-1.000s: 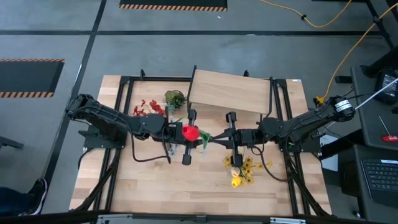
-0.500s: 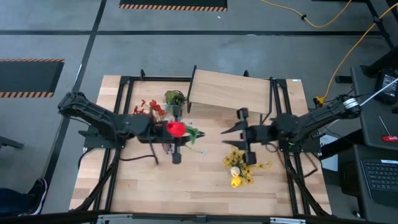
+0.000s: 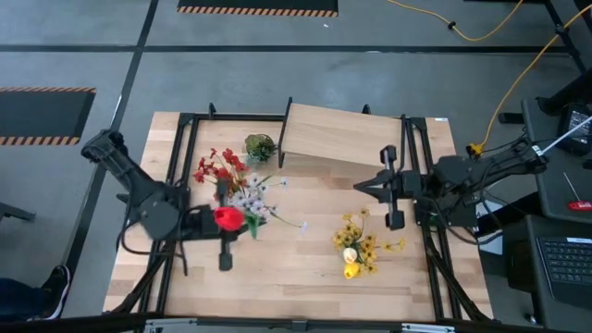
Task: Pick and place flowers into a vace then onto a shelf
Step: Put the red flower into the violet vase
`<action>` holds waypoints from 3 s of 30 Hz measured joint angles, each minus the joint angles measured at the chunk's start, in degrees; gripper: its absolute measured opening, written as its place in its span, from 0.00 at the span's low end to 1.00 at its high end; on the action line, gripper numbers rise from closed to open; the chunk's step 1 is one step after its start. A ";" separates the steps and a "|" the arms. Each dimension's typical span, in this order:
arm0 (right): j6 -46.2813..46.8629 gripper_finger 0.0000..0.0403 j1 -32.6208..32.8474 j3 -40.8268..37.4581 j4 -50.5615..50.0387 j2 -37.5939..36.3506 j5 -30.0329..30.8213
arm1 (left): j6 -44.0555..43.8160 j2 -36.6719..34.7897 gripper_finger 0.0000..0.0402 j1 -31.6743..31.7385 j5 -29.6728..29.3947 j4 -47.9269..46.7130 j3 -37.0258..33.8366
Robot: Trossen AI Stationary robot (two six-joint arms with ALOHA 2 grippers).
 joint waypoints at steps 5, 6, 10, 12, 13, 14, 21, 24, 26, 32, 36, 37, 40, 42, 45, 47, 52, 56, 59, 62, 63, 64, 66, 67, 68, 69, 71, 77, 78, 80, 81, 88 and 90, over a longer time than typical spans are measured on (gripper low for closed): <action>-0.66 0.01 -0.04 0.00 -4.10 -0.84 0.11 | -5.58 0.04 0.01 -8.65 -11.38 -3.88 0.00; -0.65 0.01 -0.03 0.00 -4.60 -0.79 0.09 | -5.79 0.07 0.01 -10.33 -15.38 -4.02 0.00; -0.72 0.01 -0.02 0.00 -5.43 -0.29 0.11 | -5.58 0.04 0.01 -15.66 -29.73 -3.89 0.00; -0.52 0.01 -0.02 0.00 -6.40 -0.24 0.11 | -7.39 0.10 0.01 -17.54 -31.74 -5.69 0.00; -0.17 0.01 -0.02 0.00 -6.82 -0.16 0.11 | -9.32 0.26 0.01 -18.16 -31.82 -7.52 0.01; 0.56 0.00 -0.02 -0.01 -7.57 -0.11 0.11 | -11.88 0.56 0.01 -18.53 -31.96 -9.60 -0.22; 1.04 0.00 -0.04 -4.55 -3.78 1.11 9.19 | -32.80 1.92 0.01 -18.43 -39.99 -14.12 -12.06; 1.66 0.00 -0.07 -6.67 -2.60 1.20 11.50 | -40.71 2.03 0.01 -18.53 -39.90 -13.95 -16.83; 2.30 0.00 0.01 -7.28 -3.19 1.20 11.84 | -44.41 1.99 0.01 -17.88 -40.15 -13.64 -19.24; 5.25 0.00 -0.04 -7.37 -6.69 1.24 13.36 | -50.37 1.99 0.01 -14.77 -40.49 -13.71 -23.75; 9.29 0.00 -0.02 -7.37 -11.02 2.20 16.06 | -50.98 1.99 0.01 -13.00 -40.51 -13.64 -24.30; 10.22 0.00 -0.02 -7.37 -12.37 2.84 17.23 | -50.99 1.99 0.01 -12.64 -40.51 -13.64 -24.33; 11.28 0.00 -0.04 -7.37 -13.57 5.07 20.66 | -51.02 1.99 0.01 -11.88 -40.51 -13.59 -24.33; 10.35 0.00 -0.04 -7.37 -13.38 6.42 20.98 | -50.96 1.99 0.01 -11.62 -40.51 -13.60 -24.33; 9.59 0.00 -0.70 -7.37 -13.56 7.96 20.70 | -50.14 1.99 0.01 -10.89 -40.51 -13.62 -24.33; 9.35 0.00 -2.17 -8.06 -11.83 8.37 18.47 | -49.21 1.99 0.01 -10.44 -40.53 -13.64 -24.33; 6.90 0.00 -7.65 -14.38 -0.72 5.94 9.67 | -45.73 1.82 0.01 -10.25 -40.51 -13.65 -24.33; 5.68 0.00 -10.01 -18.95 6.18 3.23 8.68 | -44.86 0.13 0.01 -10.62 -40.52 -13.65 -24.33; 5.29 0.00 -10.25 -20.53 8.25 1.76 8.52 | -42.31 -1.07 0.01 -13.05 -40.34 -14.10 -24.33; 5.51 0.00 -10.17 -21.31 8.21 1.40 8.46 | -43.42 -2.07 0.01 -16.17 -38.93 -16.47 -24.33; 5.63 0.00 -10.16 -21.36 8.17 1.42 8.19 | -45.38 -2.10 0.01 -17.13 -38.84 -18.02 -24.33; 5.89 0.00 -10.18 -21.45 8.20 1.41 7.65 | -47.85 -2.12 0.01 -18.08 -38.69 -20.34 -24.33; 6.75 0.00 -10.17 -21.49 8.25 1.40 6.54 | -55.13 -2.15 0.01 -19.50 -37.98 -26.63 -24.33; 6.99 0.00 -10.16 -21.49 8.27 1.40 6.08 | -59.56 -2.16 0.01 -20.05 -37.43 -30.18 -24.34; 7.06 0.00 -10.16 -21.49 8.31 1.40 5.79 | -63.97 -2.00 0.01 -20.45 -37.27 -33.13 -24.52; 7.06 0.00 -10.14 -21.49 8.31 1.40 5.74 | -67.41 -1.80 0.01 -20.82 -37.44 -35.12 -25.13; 7.20 0.00 -10.16 -21.49 8.31 1.42 5.65 | -72.65 -1.56 0.01 -21.63 -37.76 -36.63 -28.07; 8.24 0.00 -9.48 -21.49 8.32 1.57 5.46 | -88.17 -1.53 0.01 -24.39 -39.98 -34.62 -39.91; 8.27 0.00 -9.40 -21.49 8.29 1.57 5.46 | -89.37 -1.54 0.01 -24.44 -40.08 -34.62 -40.86; 8.58 0.00 -9.27 -21.49 8.32 1.57 5.40 | -89.90 -1.55 0.01 -24.34 -40.14 -34.57 -41.46; 8.78 0.00 -9.27 -21.49 8.28 1.57 5.40 | -88.71 -1.55 0.01 -24.22 -40.17 -34.15 -41.33; 9.75 0.00 -9.27 -21.49 8.29 1.57 5.42 | -76.93 -1.55 0.01 -26.19 -40.27 -29.77 -37.81; 9.77 0.00 -9.27 -21.49 8.28 1.57 5.42 | -72.55 -1.57 0.01 -27.05 -37.59 -26.39 -36.95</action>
